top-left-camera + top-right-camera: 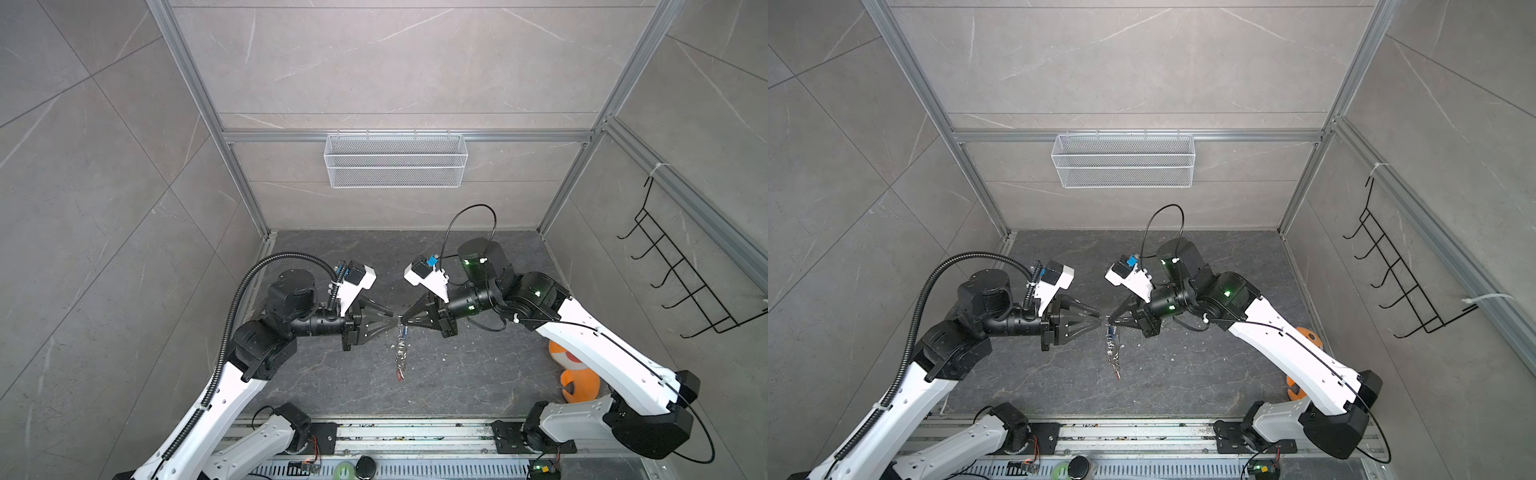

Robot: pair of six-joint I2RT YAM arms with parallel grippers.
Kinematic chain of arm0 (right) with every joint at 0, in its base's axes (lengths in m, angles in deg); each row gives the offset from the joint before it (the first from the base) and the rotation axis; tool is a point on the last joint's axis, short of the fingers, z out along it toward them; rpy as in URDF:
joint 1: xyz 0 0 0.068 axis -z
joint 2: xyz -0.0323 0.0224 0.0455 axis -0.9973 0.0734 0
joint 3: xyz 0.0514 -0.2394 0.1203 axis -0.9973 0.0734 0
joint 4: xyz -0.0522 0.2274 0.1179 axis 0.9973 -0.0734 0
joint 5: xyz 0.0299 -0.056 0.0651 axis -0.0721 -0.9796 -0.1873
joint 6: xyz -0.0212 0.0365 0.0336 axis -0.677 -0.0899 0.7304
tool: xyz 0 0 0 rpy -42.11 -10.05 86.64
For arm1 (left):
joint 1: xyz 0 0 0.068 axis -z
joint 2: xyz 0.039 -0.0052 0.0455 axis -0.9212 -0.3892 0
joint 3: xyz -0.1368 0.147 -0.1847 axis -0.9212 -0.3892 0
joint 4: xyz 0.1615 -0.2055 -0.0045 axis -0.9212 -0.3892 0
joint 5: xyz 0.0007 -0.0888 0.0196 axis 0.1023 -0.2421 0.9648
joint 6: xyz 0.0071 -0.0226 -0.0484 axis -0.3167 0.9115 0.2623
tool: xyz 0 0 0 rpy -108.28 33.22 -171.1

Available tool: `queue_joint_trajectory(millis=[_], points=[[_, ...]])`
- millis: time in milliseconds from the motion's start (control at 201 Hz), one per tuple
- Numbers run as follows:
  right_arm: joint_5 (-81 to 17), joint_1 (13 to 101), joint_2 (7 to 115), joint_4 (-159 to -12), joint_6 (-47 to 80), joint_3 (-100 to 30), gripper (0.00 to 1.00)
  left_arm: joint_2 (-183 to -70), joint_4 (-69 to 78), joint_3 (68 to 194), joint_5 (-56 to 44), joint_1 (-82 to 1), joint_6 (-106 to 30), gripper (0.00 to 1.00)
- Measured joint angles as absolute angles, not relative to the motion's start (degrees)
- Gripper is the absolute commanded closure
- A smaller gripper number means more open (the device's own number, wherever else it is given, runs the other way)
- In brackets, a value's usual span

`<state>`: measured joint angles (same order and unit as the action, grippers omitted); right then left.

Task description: Remove the keys from the keyring

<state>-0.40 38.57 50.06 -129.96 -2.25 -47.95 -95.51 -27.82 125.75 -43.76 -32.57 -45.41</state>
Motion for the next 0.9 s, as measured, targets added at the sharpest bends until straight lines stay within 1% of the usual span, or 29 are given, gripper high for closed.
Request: queue_joint_trajectory(millis=[289, 543, 762, 802, 902], points=[[-0.4, 38.6, 50.1, -129.8, -2.2, -48.0, 1.0, -96.8, -27.8, 125.7, -44.9, -32.6, -45.4, 0.78], [-0.9, 38.6, 49.9, -128.7, -2.2, -48.0, 1.0, -97.9, -27.8, 125.7, -45.0, -32.6, -45.4, 0.79], [-0.9, 38.6, 49.4, -128.0, -2.0, -48.0, 1.0, -98.0, -27.8, 125.7, -45.0, -32.6, -45.6, 0.95], [-1.1, 38.6, 49.3, -127.9, -1.7, -47.9, 1.0, -97.9, -27.7, 125.7, -45.0, -32.6, -45.6, 1.0], [-1.1, 38.6, 49.1, -127.1, -0.9, -47.9, 1.0, -97.5, -26.8, 125.5, -44.9, -32.6, -45.6, 1.0]])
